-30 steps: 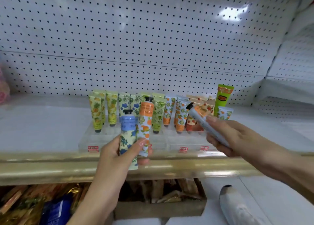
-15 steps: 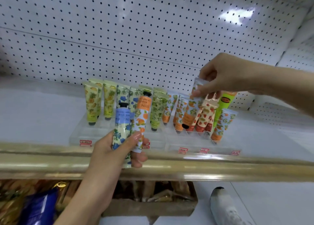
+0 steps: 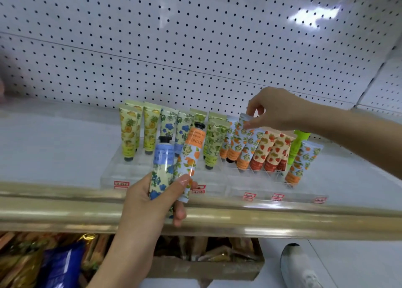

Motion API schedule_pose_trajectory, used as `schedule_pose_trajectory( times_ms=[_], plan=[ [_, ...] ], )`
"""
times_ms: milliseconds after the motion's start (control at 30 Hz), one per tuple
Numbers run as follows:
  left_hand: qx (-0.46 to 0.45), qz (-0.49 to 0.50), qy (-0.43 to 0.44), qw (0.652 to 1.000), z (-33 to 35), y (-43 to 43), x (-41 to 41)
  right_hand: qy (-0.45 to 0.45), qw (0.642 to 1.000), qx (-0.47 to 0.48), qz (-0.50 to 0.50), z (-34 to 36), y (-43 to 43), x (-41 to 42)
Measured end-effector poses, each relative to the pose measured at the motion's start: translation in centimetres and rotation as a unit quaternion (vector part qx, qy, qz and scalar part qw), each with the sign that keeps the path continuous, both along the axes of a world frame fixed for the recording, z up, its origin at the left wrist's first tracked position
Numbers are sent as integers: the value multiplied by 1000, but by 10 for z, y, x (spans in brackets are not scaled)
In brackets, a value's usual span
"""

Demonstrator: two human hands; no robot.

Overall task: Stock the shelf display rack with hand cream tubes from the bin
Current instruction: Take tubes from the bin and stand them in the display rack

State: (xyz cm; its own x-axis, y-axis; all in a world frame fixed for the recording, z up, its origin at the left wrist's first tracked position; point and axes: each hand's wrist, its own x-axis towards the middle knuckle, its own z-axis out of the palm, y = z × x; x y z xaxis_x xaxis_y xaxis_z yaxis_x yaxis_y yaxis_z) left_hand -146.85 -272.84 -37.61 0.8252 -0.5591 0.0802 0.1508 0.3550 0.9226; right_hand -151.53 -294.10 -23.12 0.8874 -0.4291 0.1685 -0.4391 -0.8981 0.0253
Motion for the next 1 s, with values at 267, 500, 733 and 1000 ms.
schedule_pose_trajectory(
  times_ms=[267, 500, 733, 1000],
  plan=[
    [20, 12, -14, 1000, -3, -4, 3, 16, 999, 28, -15, -16, -11, 8],
    [28, 8, -28, 999, -4, -7, 2, 32, 999, 22, 15, -20, -12, 12],
    [44, 9, -30, 999, -6, -7, 2, 24, 999, 24, 26, -20, -13, 14],
    [29, -9, -20, 999, -3, -7, -3, -22, 997, 63, 31, 10, -6, -8]
  ],
)
